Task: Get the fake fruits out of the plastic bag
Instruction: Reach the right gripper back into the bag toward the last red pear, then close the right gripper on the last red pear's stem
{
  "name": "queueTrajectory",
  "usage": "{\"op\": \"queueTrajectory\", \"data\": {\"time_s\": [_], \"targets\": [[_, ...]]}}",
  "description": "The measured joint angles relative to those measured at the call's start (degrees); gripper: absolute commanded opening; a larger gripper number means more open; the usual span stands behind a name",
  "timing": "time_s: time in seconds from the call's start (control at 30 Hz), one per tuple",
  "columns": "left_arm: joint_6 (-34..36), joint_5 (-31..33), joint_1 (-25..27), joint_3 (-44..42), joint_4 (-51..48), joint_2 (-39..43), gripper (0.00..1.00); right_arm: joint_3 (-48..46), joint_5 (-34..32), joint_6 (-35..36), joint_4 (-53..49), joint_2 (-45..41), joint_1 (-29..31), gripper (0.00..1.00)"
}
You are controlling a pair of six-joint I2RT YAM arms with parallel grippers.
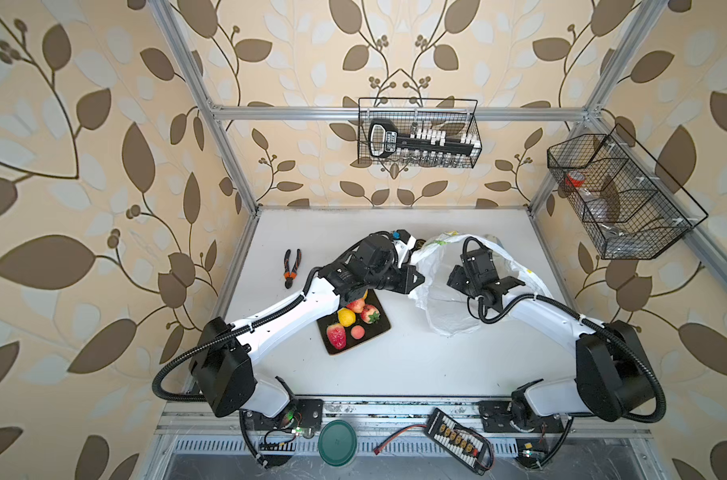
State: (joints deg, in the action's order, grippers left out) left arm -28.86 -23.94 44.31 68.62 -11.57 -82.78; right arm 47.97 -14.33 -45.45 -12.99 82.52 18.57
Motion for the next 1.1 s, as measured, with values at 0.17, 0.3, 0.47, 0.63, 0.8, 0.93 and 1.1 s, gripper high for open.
{"op": "queueTrajectory", "data": {"time_s": [0.17, 0.3, 0.47, 0.63, 0.8, 0.93, 1.1], "targets": [[-0.7, -0.4, 4.0, 0.1, 2.1, -0.7, 0.0, 0.0, 1.0, -2.2, 3.3, 2.0, -6.3, 0.81], [-1.4, -1.6, 6.5, 0.2, 3.2, -2.3, 0.0, 0.0, 2.1, -4.1, 6.0, 4.1, -10.1, 0.83], [-1.4, -3.3, 8.3, 1.8, 3.3, -3.5, 0.0, 0.0, 4.0, -5.5, 8.7, 8.0, -13.2, 0.84], [-1.3, -4.7, 8.6, 3.9, 3.3, -4.2, 0.0, 0.0, 5.5, -6.9, 10.3, 11.8, -15.1, 0.82], [-1.1, -5.6, 8.6, 4.1, 3.3, -4.3, 0.0, 1.1, 5.9, -7.1, 11.2, 14.8, -15.4, 0.74], [-1.1, -5.7, 8.6, 4.1, 3.3, -4.3, 0.0, 1.9, 6.0, -7.3, 12.0, 15.8, -15.7, 0.65], [-1.1, -4.6, 8.6, 4.1, 2.9, -4.3, 0.0, 1.9, 6.4, -6.2, 12.7, 16.2, -16.0, 0.52]]}}
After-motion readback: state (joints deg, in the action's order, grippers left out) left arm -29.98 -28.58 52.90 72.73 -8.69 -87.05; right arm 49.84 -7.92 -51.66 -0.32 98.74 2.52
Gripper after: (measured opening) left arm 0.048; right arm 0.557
